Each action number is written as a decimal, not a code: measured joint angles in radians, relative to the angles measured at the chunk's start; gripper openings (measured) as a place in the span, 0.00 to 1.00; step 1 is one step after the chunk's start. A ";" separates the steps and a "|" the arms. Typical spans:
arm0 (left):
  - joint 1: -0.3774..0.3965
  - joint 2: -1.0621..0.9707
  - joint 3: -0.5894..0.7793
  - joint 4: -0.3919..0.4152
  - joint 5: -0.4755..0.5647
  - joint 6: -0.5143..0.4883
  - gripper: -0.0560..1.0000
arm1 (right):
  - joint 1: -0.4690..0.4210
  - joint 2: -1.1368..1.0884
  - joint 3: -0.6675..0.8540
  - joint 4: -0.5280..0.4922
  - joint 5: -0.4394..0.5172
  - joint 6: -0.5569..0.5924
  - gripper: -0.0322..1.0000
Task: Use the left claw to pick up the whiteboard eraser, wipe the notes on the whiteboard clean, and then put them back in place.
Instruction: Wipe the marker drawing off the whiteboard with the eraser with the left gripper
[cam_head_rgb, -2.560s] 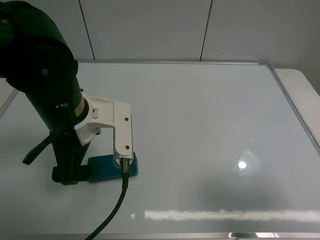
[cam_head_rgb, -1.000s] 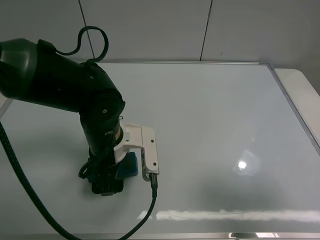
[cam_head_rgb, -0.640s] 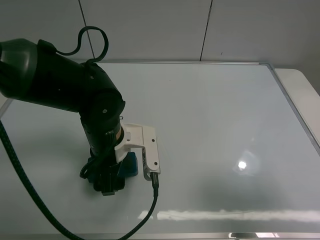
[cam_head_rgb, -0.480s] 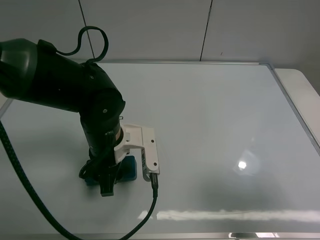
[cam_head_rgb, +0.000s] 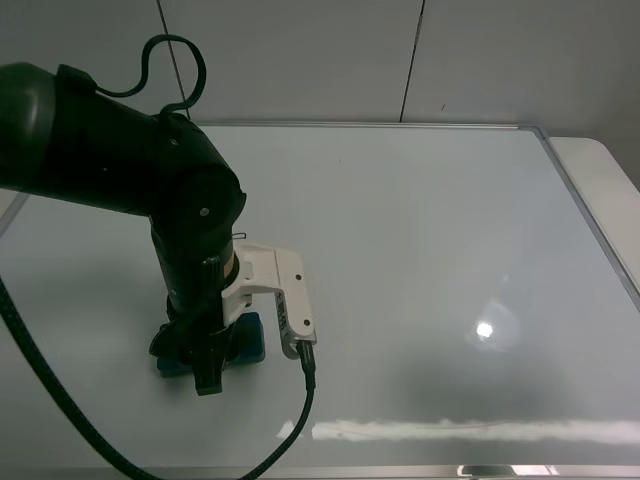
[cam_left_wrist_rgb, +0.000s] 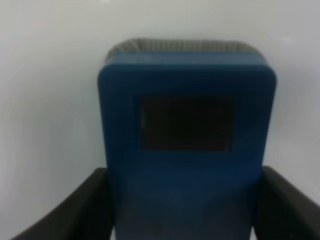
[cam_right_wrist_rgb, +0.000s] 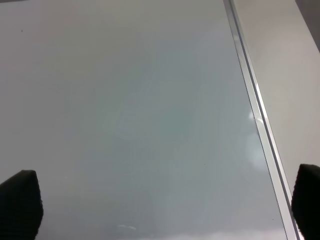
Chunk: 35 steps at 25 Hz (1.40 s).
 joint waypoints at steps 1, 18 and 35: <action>0.000 -0.016 0.000 0.022 0.000 -0.018 0.58 | 0.000 0.000 0.000 0.000 0.000 0.000 0.99; 0.350 -0.128 -0.012 0.202 -0.159 -0.171 0.58 | 0.000 0.000 0.000 0.000 0.000 0.000 0.99; 0.545 0.216 -0.396 0.058 -0.042 0.028 0.58 | 0.000 0.000 0.000 0.000 0.000 0.000 0.99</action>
